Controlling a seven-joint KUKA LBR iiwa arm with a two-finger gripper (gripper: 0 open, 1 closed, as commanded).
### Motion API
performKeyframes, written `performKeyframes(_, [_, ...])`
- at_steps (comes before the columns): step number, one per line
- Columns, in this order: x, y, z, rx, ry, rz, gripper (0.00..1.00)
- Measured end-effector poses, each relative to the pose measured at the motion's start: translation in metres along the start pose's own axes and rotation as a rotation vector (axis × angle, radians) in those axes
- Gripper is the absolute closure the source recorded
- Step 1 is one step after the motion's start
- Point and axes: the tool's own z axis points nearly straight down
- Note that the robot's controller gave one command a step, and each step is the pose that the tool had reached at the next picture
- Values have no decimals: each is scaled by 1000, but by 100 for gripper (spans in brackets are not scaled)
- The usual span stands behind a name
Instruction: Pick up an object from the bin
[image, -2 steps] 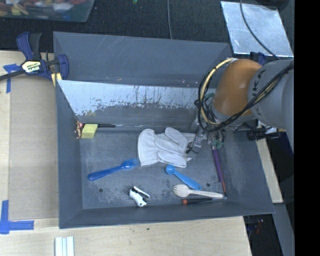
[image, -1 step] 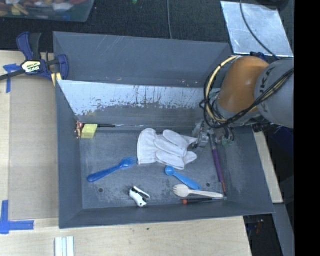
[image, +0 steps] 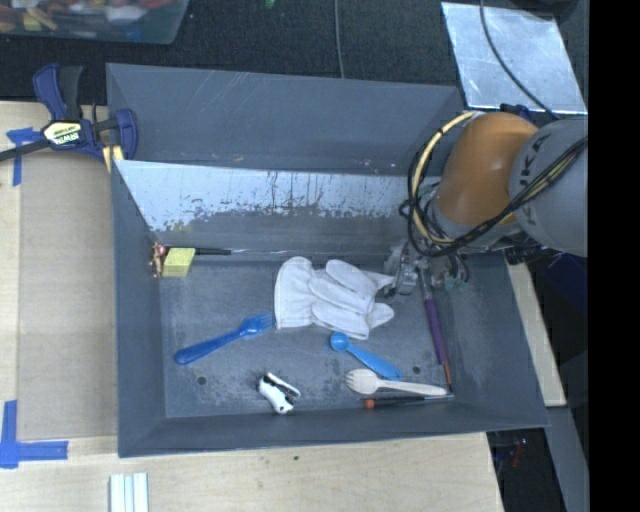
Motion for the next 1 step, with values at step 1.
performKeyframes(1, [0, 0, -7, 0, -2, 0, 100])
